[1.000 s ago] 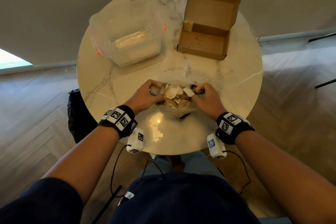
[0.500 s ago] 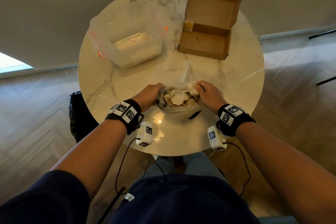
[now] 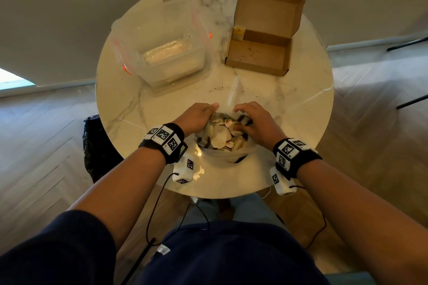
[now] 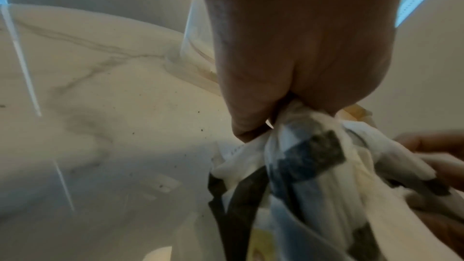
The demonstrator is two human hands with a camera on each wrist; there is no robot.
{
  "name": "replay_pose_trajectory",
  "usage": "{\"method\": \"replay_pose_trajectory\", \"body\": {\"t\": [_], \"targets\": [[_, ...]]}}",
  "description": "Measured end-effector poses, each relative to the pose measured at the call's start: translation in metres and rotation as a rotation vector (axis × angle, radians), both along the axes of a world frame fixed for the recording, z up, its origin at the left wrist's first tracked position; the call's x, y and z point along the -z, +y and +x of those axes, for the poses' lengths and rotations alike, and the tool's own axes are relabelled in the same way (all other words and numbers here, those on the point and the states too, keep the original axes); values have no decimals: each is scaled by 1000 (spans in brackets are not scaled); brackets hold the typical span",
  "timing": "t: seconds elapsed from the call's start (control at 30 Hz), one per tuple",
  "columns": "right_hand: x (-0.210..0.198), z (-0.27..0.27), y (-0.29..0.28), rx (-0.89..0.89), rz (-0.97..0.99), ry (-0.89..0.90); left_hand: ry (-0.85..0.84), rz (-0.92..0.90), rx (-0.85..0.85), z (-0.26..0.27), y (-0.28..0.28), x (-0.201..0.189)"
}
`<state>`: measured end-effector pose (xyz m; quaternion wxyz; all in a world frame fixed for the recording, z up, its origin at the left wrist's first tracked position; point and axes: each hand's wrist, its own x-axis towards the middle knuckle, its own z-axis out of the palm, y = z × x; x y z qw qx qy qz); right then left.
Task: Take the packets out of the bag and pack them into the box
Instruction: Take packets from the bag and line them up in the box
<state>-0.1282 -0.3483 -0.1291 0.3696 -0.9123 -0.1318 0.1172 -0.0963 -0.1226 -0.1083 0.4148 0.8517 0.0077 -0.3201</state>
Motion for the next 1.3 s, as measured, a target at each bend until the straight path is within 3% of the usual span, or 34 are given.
{"method": "replay_pose_trajectory", "body": {"t": [0.1,0.23,0.3,0.47,0.7,0.87,1.0,1.07,1.2,1.3], "targets": [[2,-1,-4,33,29,-48,30,4,-90,-4,3,2],[-6,-8,-7,155,64,-5,-141,11,-37,-9,13,2],[-8,-11,-9,181,79,52,-148,-64,-58,-15,20,-5],[-6,-19,-11,105,90,42,-208,-25,96,-28,44,-6],[-9,-29,-4,137,49,238,57,-243,-229,-37,38,-3],[-9,-36,-4,189,91,292,-8,-138,-102,-37,37,-3],[-6,-38,-5,265,19,152,-61,-188,-196,-34,40,-6],[-5,-41,-3,253,-41,111,-136,-122,-132,-34,41,-8],[-3,-52,0,226,-30,258,-78,-71,-15,-48,38,-12],[5,-62,5,205,-26,329,-1,103,126,-67,35,0]]}}
